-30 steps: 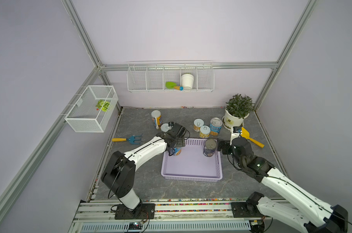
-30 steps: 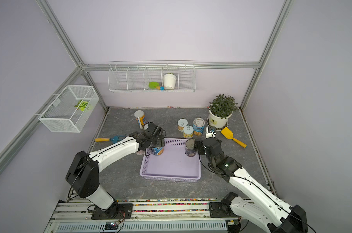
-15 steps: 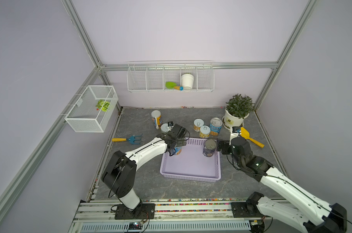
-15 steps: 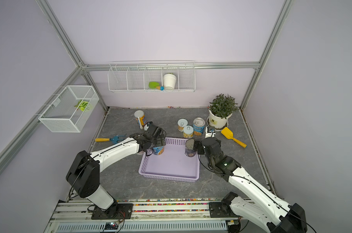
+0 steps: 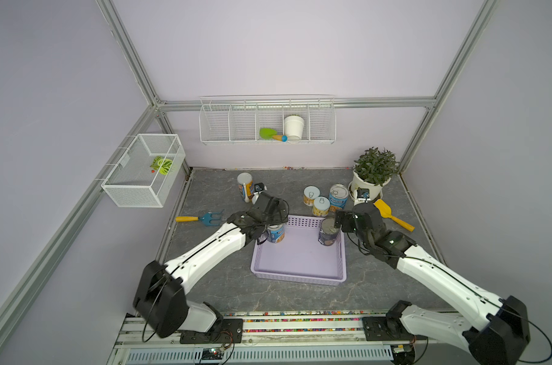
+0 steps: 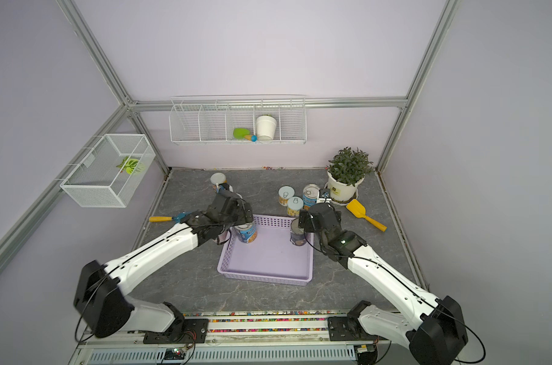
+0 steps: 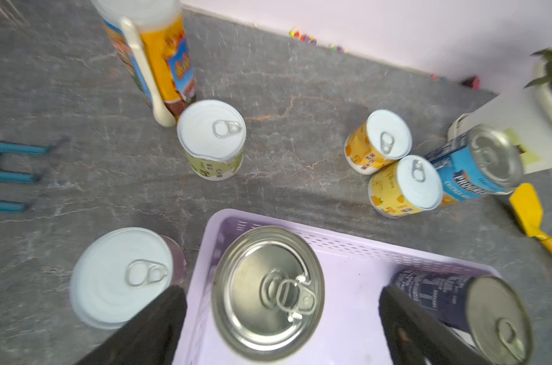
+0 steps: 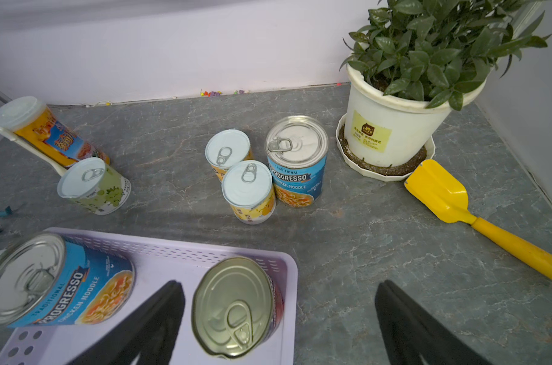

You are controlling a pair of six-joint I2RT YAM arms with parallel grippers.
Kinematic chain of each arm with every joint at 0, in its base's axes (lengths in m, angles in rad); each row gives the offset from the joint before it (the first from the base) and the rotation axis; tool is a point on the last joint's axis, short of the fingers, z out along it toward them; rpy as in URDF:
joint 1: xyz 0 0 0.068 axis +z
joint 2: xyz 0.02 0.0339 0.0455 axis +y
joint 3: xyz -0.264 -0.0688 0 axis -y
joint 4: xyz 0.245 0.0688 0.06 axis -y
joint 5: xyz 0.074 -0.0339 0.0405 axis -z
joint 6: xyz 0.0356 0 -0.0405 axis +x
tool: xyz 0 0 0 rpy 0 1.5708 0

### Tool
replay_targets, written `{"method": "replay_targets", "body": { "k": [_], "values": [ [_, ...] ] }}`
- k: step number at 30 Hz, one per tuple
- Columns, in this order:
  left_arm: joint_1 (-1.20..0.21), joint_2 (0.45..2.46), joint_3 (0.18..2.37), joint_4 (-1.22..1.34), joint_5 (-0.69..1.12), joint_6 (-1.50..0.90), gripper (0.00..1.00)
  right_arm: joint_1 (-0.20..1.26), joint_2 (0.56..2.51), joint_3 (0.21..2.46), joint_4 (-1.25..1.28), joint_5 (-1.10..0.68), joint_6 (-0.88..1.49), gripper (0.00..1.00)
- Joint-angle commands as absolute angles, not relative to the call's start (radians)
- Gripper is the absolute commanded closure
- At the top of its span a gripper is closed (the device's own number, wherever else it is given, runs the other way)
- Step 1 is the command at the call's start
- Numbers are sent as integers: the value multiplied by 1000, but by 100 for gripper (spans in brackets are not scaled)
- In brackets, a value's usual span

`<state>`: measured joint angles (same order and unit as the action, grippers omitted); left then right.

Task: Put the canned food in the basket
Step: Pick up the canned food from the center of the board.

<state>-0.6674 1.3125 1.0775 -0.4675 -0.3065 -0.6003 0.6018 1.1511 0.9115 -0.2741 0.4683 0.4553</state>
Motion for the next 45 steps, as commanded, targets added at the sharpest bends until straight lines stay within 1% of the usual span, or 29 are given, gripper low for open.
{"method": "replay_targets", "body": {
  "k": [1,6,10,12,14,17,23,27,36,45],
  "values": [
    [-571,1171,960,-457,-277,-577,1,588,1199,976,-283,481,462,2],
    [-413,1005,824,-471,-331,-625,0,577,1293,1071,-308,482,451,2],
    [-368,851,712,-410,-385,-637,1,551,1391,1151,-331,479,446,1],
    [-351,797,692,-435,-426,-655,0,529,1442,1188,-348,469,453,1],
    [-316,768,684,-466,-423,-672,0,504,1483,1208,-335,440,454,1],
    [-280,766,662,-452,-367,-661,1,472,1546,1247,-337,419,459,1],
    [-279,756,591,-375,-287,-605,1,444,1681,1363,-376,406,445,1],
    [-279,726,584,-361,-249,-595,0,427,1768,1431,-392,382,446,1],
    [-278,737,583,-361,-279,-606,0,399,1937,1608,-481,348,439,1],
    [-278,774,587,-354,-271,-606,1,391,1955,1628,-517,427,442,1]
  ]
}}
